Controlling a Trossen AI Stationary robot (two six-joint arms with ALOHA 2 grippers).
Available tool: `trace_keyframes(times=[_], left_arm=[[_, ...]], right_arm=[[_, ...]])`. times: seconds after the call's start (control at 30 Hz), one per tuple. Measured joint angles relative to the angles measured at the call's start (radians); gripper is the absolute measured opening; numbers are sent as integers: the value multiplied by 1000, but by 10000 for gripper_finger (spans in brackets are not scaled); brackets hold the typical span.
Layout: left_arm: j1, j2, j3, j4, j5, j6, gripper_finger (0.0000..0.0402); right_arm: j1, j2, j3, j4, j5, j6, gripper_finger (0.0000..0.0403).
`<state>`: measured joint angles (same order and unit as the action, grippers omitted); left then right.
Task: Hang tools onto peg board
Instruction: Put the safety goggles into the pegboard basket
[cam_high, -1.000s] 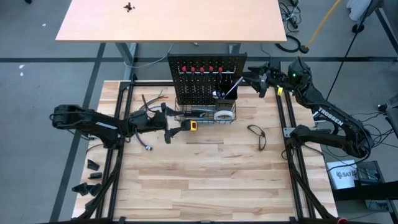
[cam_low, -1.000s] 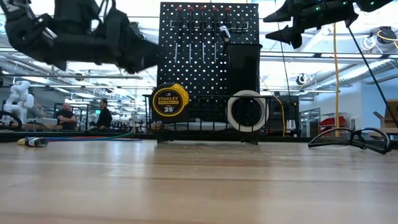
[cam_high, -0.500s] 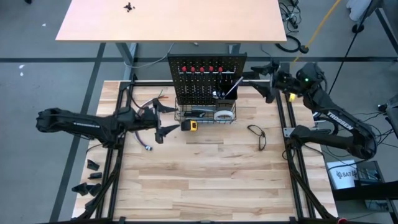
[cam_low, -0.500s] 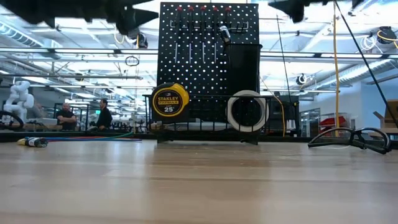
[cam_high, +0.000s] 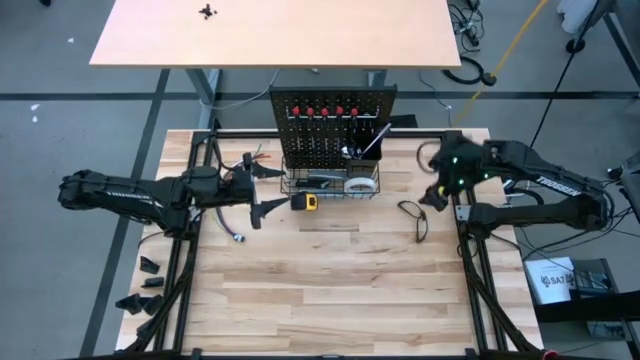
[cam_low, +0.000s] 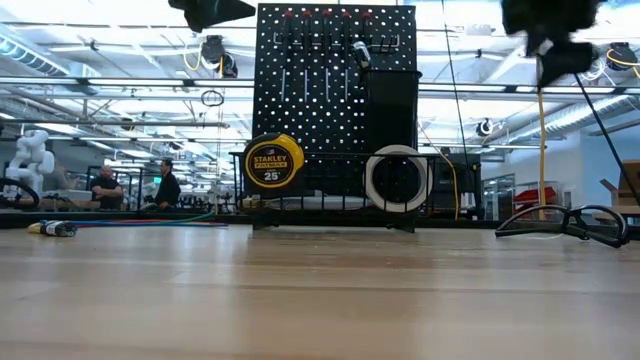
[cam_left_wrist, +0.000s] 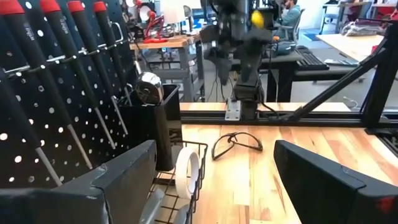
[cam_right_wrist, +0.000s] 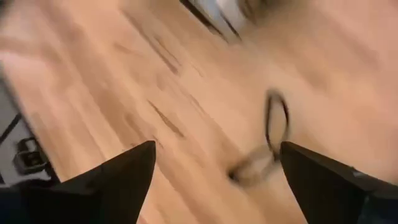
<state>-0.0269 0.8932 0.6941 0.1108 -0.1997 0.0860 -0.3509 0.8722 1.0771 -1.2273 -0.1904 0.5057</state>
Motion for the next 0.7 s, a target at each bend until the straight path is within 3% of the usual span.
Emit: trace_keyframes(times=[0.3, 0.53, 0.7], left_arm=[[0, 0, 0, 1, 6, -2, 327], [-2, 0, 0, -11, 9, -3, 327], [-2, 0, 0, -25, 11, -5, 327]], right_arm=[[174, -1, -233, 4, 79, 498, 338], [268, 57, -277, 18, 240, 615, 314], [322, 129, -277, 46, 272, 641, 298]])
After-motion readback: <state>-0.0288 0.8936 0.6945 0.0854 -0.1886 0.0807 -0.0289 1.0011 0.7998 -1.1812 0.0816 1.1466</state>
